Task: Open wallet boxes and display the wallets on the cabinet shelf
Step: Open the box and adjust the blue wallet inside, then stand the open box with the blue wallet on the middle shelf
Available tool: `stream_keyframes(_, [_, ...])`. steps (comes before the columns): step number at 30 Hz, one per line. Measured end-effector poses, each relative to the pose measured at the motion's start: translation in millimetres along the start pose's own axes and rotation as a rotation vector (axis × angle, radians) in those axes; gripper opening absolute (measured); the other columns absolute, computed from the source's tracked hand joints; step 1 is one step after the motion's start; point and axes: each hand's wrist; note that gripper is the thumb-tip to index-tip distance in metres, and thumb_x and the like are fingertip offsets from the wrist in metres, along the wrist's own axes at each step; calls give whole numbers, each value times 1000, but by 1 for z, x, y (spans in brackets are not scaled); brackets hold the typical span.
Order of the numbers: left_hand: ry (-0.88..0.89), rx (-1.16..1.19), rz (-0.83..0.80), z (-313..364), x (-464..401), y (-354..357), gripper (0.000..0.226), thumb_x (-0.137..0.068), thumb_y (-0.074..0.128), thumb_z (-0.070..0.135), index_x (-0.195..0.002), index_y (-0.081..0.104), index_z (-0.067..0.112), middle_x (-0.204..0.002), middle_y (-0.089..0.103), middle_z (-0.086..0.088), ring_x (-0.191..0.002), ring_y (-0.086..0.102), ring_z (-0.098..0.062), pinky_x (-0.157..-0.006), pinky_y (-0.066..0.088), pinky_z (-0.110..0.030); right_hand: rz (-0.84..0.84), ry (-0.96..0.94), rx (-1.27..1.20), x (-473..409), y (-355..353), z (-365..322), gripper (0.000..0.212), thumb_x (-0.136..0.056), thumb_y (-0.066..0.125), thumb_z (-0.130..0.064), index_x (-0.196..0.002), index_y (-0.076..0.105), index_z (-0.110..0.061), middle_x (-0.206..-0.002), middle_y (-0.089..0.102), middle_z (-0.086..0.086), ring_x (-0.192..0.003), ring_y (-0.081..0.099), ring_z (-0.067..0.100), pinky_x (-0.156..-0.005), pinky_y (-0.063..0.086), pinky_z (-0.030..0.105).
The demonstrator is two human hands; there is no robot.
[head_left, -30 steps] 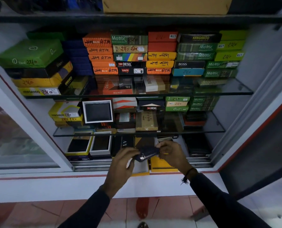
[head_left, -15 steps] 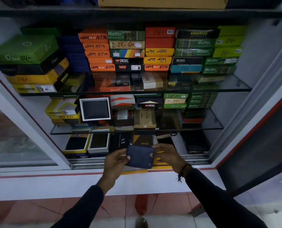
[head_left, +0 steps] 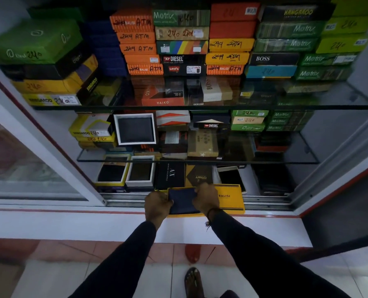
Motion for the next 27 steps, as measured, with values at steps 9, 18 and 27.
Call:
stream_keyframes(9, [-262, 278, -296, 7, -7, -10, 19, -90, 64, 7, -73, 62, 15, -81, 64, -12, -62, 56, -20, -48, 41, -25, -5, 58, -42, 0, 5, -11, 29, -82, 73, -18, -108, 66, -8, -108, 70, 9, -104, 67, 24, -77, 55, 28])
stream_keyframes(18, [-143, 756, -220, 1, 10, -61, 20, -82, 76, -3, -95, 74, 12, -69, 78, 5, -64, 73, -10, -51, 54, -16, 81, 197, -839, 7, -35, -11, 31, -70, 85, 2, -99, 74, 8, -97, 75, 18, -101, 70, 35, -83, 62, 40])
stream_keyframes(27, [125, 727, -256, 71, 2, -107, 24, -85, 79, 15, -104, 75, 28, -89, 80, 6, -79, 71, -5, -59, 52, -17, 120, 89, -992, 19, -131, -30, 49, -64, 90, -2, -105, 63, -2, -114, 71, 23, -109, 69, 38, -93, 57, 54])
Point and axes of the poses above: each hand's wrist, its own x-axis away from the middle knuckle, its own y-axis out of the palm, z = x × y
